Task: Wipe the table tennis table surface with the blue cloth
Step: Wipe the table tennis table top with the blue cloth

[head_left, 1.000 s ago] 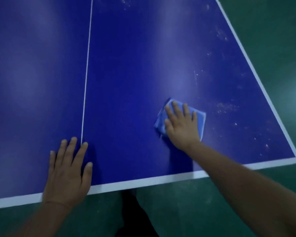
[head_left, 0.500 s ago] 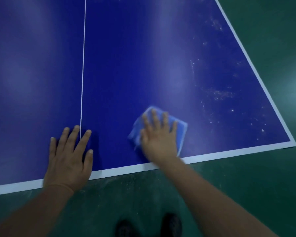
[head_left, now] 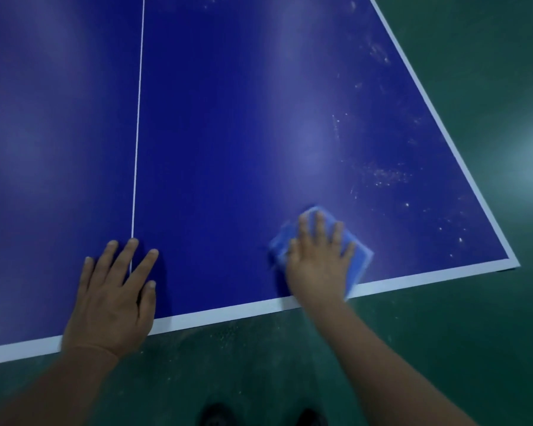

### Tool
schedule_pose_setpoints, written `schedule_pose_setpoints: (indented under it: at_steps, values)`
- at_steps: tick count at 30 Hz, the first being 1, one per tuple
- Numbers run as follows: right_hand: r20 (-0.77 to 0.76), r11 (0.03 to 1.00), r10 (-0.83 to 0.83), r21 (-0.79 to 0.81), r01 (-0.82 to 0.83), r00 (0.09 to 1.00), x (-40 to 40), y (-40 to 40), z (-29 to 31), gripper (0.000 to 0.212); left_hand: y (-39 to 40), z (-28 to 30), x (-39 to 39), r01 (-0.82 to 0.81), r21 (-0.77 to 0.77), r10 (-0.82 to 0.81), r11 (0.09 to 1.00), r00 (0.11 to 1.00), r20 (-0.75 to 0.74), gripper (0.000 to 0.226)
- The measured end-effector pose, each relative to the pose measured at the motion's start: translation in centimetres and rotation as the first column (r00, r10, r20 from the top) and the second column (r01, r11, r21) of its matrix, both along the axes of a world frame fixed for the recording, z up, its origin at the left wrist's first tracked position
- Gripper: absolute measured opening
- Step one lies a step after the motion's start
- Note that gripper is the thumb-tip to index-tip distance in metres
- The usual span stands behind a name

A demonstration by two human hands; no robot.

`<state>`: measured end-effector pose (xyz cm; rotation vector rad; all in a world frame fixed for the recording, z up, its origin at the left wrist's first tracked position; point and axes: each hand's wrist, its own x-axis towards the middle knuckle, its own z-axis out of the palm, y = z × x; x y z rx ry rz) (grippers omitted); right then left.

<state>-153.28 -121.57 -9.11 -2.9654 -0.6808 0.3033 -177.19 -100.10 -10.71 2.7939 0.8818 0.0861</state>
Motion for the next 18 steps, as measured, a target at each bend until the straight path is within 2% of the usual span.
schedule_pose_setpoints:
  at_steps: [2,3,4,6,8,11,13,14,16,18]
  values:
    - [-0.026,0.927,0.375,-0.004,-0.375,0.927,-3.2,0.3,-0.3,0.057,0.0,0.1,0.1,-0.005,0.010,0.005,1.000,1.000,-0.006,0.060]
    - [-0.031,0.878,0.479,-0.011,-0.479,0.878,-3.0,-0.6,-0.3,0.058,0.0,0.1,0.1,-0.006,0.016,0.006,1.000,1.000,-0.010,0.060]
    - [-0.040,0.864,0.503,-0.016,-0.504,0.863,-1.6,-1.7,-0.1,0.062,-0.1,0.2,0.1,-0.009,0.021,0.009,1.000,1.000,-0.014,0.060]
    - [-0.019,0.929,0.368,-0.047,-0.368,0.930,2.7,-4.5,-0.1,0.065,-0.1,0.3,0.1,-0.017,0.037,0.018,0.999,1.000,-0.015,0.060]
    - [0.009,0.989,0.114,-0.100,-0.113,0.993,7.3,-7.3,0.0,0.061,-0.2,0.4,0.2,-0.012,0.058,0.013,0.998,1.000,-0.013,0.061]
    - [-0.002,0.975,-0.223,-0.013,0.223,0.975,10.6,-8.3,0.4,0.056,-0.7,0.3,0.4,-0.021,0.093,0.023,0.995,0.999,-0.022,0.061]
    - [-0.016,0.956,-0.293,0.011,0.294,0.956,9.7,-6.1,0.2,0.056,-0.8,0.3,0.3,-0.079,0.123,0.083,0.989,0.996,-0.031,0.063]
    - [-0.004,0.973,-0.232,-0.001,0.232,0.973,8.5,-4.6,0.1,0.056,-1.0,0.2,0.4,-0.117,0.123,0.121,0.985,0.992,-0.023,0.064]
    - [0.003,0.997,0.081,-0.008,-0.081,0.997,4.9,-1.5,0.0,0.057,-2.1,0.4,0.7,-0.161,0.138,0.159,0.977,0.987,0.026,0.064]
    - [-0.051,0.913,0.408,0.013,-0.408,0.911,1.7,-0.1,0.2,0.057,-4.7,1.0,2.1,-0.199,0.117,0.190,0.973,0.979,0.077,0.062]
